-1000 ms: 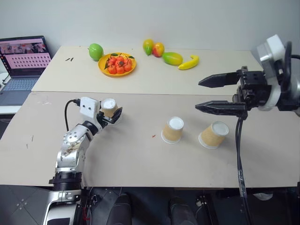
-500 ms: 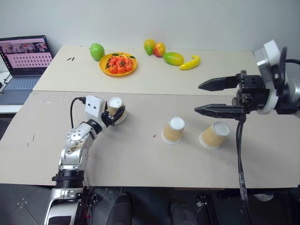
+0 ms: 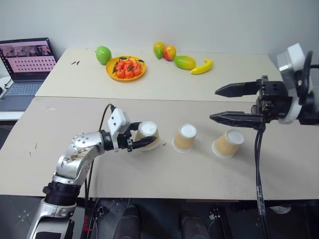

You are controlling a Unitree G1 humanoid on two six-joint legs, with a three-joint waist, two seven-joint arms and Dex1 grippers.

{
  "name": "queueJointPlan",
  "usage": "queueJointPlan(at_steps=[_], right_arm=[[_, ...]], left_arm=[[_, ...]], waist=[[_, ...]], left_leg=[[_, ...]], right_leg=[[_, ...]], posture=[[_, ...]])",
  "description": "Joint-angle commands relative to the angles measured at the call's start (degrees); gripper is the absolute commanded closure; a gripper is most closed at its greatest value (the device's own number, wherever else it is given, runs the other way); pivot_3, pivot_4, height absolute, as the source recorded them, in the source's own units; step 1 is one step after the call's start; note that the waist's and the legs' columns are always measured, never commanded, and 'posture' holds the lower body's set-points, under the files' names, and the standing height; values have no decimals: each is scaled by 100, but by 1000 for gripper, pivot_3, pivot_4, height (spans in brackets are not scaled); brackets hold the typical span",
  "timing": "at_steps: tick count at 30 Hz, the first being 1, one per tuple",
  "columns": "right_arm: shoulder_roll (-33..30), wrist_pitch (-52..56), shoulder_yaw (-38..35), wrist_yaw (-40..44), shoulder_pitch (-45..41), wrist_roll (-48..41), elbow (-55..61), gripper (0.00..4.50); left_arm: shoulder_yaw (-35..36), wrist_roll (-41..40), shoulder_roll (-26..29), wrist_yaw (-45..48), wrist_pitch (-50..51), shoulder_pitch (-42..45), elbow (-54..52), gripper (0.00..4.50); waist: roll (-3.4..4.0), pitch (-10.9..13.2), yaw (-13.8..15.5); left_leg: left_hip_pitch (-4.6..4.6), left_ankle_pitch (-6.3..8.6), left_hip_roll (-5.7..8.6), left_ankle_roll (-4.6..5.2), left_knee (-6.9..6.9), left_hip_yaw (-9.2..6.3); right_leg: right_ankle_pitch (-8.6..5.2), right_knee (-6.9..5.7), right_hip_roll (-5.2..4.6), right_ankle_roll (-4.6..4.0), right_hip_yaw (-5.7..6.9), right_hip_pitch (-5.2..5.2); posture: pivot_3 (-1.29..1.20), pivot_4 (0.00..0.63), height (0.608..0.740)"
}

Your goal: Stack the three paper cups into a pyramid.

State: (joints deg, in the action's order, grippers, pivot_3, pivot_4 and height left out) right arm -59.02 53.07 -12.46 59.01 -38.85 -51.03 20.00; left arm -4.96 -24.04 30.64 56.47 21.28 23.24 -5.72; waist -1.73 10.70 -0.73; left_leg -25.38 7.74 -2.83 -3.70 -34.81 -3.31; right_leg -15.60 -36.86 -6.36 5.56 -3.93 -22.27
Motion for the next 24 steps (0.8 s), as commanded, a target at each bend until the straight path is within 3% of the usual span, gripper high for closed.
queueJointPlan(at_steps=[1,9,23,24], right_arm=[[-117,92,-348,-108,5,-239,224,0],[-196,158,-467,-378,102,-352,373,0],[-364,247,-727,-667,365,-612,518,0],[-375,239,-722,-676,366,-623,513,0]], left_arm=[[-135,182,-186,76,-370,235,278,1938],[-461,601,-975,124,-1030,894,1558,1938],[-505,708,-1217,169,-1172,930,1870,1938],[-507,702,-1239,164,-1164,915,1860,959]], waist=[[0,0,-3],[0,0,-5],[1,-1,-9],[1,-1,-9]], left_leg=[[0,0,0,0,0,0],[-3,0,1,1,-3,-1],[-2,0,1,2,-2,-1],[-2,0,1,2,-2,-1]], right_leg=[[0,0,0,0,0,0],[1,2,0,1,0,1],[0,-1,0,1,0,1],[0,-1,0,1,0,1]], posture=[[0,150,732],[0,150,732],[0,150,732],[0,150,732]])
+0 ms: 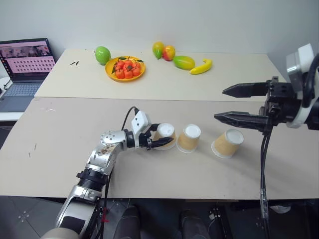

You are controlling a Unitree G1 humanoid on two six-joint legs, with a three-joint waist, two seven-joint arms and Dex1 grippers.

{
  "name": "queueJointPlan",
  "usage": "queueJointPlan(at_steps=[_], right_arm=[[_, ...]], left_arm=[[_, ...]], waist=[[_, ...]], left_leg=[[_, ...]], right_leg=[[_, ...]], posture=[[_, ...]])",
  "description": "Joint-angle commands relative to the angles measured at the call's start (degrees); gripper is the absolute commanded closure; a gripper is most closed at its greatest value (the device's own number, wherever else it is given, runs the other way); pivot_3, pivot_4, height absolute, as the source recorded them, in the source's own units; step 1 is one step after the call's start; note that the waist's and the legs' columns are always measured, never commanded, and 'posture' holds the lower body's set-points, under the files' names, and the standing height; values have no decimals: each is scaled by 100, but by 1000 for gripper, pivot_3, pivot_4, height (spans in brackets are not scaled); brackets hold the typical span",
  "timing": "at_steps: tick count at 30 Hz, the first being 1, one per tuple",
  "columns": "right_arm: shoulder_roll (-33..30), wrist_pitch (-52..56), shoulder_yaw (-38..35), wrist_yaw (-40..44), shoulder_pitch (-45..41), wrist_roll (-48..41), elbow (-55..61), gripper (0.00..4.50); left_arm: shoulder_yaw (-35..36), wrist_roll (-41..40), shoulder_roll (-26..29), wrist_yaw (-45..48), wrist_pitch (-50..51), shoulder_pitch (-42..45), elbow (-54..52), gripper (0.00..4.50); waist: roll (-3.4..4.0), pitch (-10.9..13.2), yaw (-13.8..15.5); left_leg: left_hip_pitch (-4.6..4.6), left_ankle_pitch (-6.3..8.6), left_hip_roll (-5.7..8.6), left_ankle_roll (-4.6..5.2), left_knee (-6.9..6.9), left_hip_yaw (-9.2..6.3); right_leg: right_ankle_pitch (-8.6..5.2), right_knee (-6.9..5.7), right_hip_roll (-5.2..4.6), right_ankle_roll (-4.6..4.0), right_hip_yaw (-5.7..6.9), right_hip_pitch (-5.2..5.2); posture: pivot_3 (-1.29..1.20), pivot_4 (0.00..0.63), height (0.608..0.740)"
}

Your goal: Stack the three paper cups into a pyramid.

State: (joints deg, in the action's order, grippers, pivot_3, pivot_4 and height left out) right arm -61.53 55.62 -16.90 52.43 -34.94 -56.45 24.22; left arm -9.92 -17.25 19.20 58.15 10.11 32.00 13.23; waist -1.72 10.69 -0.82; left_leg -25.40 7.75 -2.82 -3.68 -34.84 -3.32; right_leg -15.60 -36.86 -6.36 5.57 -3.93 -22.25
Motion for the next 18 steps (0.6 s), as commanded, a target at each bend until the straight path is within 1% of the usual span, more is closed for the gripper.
queueJointPlan(at_steps=[1,2,3,4,8,12,18], right_arm=[[-135,-15,-276,-28,-30,-99,88,0],[-143,-11,-272,-38,-40,-114,86,0],[-150,-9,-269,-47,-46,-128,85,0],[-156,-6,-270,-54,-44,-146,92,0],[-145,-2,-254,-97,-33,-210,113,0],[-103,-49,-196,-103,-13,-182,91,0],[27,-162,-51,-109,-59,-82,16,0]], left_arm=[[-6,12,-115,-11,-32,24,-52,850],[11,-9,-136,-21,0,10,-72,650],[25,-23,-151,-27,26,2,-85,127],[37,-17,-166,-61,42,-7,-110,11],[127,-186,-193,-149,355,-18,-401,11],[314,-505,-106,-247,885,125,-996,11],[713,-1000,232,-603,1895,880,-2069,11]], waist=[[0,0,1],[0,0,2],[0,0,2],[0,0,2],[0,0,1],[0,0,-3],[-1,0,-2]], left_leg=[[0,0,0,0,0,0],[0,0,0,0,0,0],[-1,0,0,0,-1,0],[-1,0,0,0,0,0],[-1,0,0,0,0,0],[-1,0,0,0,0,0],[-2,0,0,0,-1,-1]], right_leg=[[0,0,0,0,0,0],[0,0,0,0,0,0],[0,0,0,0,0,0],[0,0,0,0,0,0],[0,1,0,0,0,0],[0,0,0,0,0,-1],[0,-1,0,1,0,-1]], posture=[[0,150,732],[0,150,732],[0,150,732],[0,150,732],[0,150,732],[0,150,732],[0,150,732]])
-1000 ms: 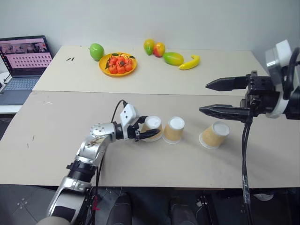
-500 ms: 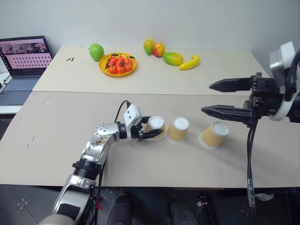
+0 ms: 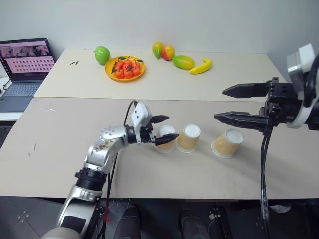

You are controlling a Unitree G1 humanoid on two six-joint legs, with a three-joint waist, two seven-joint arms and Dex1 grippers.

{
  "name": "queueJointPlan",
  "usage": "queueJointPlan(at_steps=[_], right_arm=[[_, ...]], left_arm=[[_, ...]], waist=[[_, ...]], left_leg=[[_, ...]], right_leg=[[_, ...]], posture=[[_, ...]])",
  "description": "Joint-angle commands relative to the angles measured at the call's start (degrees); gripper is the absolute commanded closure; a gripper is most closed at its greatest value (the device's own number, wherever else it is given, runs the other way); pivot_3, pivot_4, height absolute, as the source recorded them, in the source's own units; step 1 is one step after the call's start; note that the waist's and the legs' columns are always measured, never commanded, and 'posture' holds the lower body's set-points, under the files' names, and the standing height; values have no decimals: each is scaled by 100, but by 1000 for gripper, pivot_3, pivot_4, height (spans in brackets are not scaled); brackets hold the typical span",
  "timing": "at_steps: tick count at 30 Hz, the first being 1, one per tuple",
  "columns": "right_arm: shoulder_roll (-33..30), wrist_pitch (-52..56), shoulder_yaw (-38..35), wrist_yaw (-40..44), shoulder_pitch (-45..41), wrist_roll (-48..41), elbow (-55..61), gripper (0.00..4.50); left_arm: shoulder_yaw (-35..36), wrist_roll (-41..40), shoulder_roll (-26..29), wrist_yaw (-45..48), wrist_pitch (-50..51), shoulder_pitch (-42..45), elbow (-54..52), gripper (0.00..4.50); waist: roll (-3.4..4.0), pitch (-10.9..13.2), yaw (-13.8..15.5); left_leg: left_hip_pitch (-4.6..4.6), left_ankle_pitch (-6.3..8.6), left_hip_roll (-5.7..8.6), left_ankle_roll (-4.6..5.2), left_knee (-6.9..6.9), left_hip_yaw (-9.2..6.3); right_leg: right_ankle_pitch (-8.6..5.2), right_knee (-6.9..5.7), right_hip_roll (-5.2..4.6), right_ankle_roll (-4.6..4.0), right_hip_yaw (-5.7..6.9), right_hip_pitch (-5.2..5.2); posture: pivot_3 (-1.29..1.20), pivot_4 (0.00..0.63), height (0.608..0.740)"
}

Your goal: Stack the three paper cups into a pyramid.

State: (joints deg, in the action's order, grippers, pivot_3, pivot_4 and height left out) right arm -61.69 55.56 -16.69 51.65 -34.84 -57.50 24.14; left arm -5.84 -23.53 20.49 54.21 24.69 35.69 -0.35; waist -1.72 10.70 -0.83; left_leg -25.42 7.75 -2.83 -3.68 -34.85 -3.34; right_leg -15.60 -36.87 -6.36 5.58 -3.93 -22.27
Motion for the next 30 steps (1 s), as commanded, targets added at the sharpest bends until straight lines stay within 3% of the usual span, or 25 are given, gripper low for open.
queueJointPlan(at_steps=[1,5,9,13,22,30], right_arm=[[71,-177,-49,-26,-71,42,10,0],[125,-288,-6,55,27,198,-59,0],[-211,-551,-326,201,624,785,-275,0],[-262,-748,-754,321,1773,1223,-242,0],[622,-1846,-1604,451,3597,1925,-1014,0],[1202,-2417,-1661,164,3744,2143,-1328,0]], left_arm=[[375,-458,166,-267,598,688,-821,11],[721,-866,721,-231,1316,1132,-1195,11],[881,-1148,2205,582,1892,489,-1868,11],[1218,-1528,2877,761,2189,142,-2096,11],[1607,-1980,2193,-267,2380,561,-1805,11],[1288,-1718,1997,-335,2092,906,-1459,11]], waist=[[0,0,1],[0,0,-10],[4,0,-125],[1,2,-65],[0,2,20],[2,1,-84]], left_leg=[[-1,0,0,0,-1,0],[0,0,0,0,3,1],[3,2,-1,3,15,2],[1,3,-1,4,13,2],[-1,1,2,1,-12,-1],[9,0,2,0,-6,0]], right_leg=[[0,0,0,0,0,0],[-2,5,0,3,0,1],[-5,5,1,-1,-2,-5],[-10,0,0,-3,-1,-4],[-17,4,3,17,-3,12],[-10,-4,7,5,-12,12]], posture=[[0,150,732],[0,150,732],[0,150,732],[0,150,732],[0,150,732],[0,150,732]])
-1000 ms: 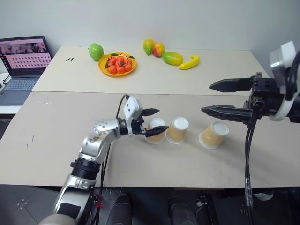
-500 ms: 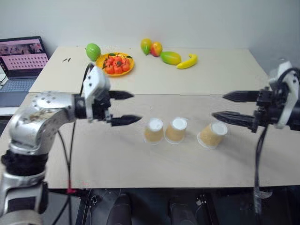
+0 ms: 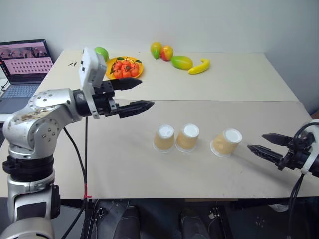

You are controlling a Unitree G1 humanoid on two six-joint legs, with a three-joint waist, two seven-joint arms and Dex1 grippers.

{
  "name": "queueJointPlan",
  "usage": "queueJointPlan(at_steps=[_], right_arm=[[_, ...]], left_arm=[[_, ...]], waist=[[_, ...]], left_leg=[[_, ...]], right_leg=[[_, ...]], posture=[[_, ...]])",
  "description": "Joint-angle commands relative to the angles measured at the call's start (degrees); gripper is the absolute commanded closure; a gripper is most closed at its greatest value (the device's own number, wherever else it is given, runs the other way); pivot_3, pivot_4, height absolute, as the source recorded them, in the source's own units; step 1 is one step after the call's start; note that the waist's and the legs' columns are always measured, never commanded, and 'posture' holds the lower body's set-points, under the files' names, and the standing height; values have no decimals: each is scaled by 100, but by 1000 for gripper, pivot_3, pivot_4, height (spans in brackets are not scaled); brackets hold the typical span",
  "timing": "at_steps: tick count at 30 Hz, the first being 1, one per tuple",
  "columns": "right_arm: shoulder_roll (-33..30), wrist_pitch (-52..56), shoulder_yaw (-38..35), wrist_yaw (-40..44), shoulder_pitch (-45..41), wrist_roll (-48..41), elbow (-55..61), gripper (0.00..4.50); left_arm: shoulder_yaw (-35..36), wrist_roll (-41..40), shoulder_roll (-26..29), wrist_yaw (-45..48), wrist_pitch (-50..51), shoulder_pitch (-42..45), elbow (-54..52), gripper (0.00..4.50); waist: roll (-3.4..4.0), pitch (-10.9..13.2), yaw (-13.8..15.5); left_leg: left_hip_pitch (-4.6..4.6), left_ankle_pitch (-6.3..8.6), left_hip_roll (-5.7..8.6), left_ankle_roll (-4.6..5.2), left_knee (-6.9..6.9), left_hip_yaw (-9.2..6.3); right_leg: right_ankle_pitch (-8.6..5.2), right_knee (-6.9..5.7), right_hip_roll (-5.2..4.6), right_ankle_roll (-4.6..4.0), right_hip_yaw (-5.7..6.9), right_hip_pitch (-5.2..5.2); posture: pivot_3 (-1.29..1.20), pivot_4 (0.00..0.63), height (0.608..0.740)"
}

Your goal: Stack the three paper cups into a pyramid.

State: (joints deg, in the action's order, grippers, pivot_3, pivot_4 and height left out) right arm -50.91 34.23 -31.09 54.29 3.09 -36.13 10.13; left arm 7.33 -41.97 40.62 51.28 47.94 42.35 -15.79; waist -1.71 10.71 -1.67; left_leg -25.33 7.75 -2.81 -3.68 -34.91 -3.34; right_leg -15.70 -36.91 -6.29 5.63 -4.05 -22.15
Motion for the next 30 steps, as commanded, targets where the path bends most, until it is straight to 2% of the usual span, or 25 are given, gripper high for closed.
queueJointPlan(at_steps=[1,18,30], right_arm=[[245,-359,-143,-151,-69,15,56,0],[674,-516,1106,-120,-885,259,-546,0],[832,-646,1528,-44,-1431,432,-1023,0]], left_arm=[[-59,146,-22,-39,-252,288,110,11],[-236,430,204,95,-397,360,78,11],[-169,451,289,-31,-373,135,-167,11]], waist=[[0,0,2],[0,0,16],[1,0,35]], left_leg=[[0,0,0,-1,0,0],[0,-1,0,-1,2,-1],[0,-1,0,-2,2,-1]], right_leg=[[0,0,0,0,0,0],[0,1,0,-1,0,1],[0,-2,0,-1,-1,0]], posture=[[0,150,732],[0,150,732],[0,150,732]])
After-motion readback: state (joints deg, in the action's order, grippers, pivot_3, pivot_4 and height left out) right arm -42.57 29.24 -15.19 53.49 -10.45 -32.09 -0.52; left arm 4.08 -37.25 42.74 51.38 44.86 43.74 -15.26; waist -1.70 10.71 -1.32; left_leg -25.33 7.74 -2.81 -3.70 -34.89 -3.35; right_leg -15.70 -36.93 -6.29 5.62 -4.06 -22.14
